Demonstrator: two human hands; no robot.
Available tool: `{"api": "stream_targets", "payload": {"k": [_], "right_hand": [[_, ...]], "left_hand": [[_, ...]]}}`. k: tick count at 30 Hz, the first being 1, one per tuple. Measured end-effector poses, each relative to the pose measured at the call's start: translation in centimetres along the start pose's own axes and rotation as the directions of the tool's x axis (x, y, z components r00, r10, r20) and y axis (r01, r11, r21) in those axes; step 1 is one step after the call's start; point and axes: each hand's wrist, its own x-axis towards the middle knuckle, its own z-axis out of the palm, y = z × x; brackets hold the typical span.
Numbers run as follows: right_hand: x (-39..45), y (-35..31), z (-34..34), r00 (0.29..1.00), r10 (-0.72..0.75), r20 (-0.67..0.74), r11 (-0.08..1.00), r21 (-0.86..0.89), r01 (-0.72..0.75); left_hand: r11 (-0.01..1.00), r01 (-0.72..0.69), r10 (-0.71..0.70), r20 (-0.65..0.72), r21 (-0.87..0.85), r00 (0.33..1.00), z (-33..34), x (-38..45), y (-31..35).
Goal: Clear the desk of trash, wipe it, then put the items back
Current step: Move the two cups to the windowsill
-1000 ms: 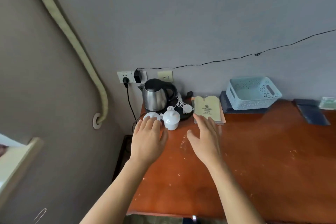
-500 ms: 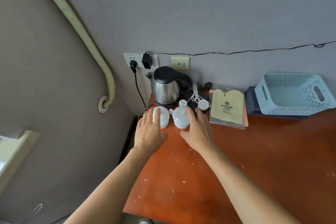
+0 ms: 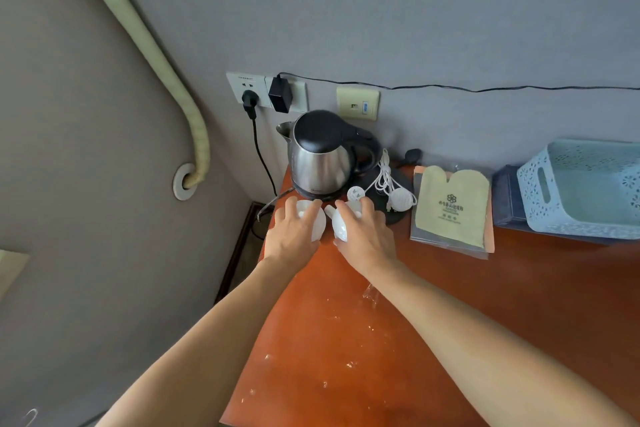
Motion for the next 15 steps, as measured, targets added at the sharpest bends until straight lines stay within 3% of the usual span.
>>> {"api": "stream_targets", "payload": {"k": [10, 15], "right_hand": [[-2.5, 0.7, -0.7, 0.996, -0.080, -0.033, 0.996, 0.023, 0.081], [-5.1, -1.5, -3.1, 0.971, -0.223, -0.082, 0.972, 0.048, 0.228]], "left_hand": [[0.998, 0.047, -0.049, -0.058, -0.043, 0.997, 0.0, -2.9, -0.7], [0.990, 0.122, -0.130, -0.144, -0.064, 0.981, -2.4, -8.2, -2.4]]}}
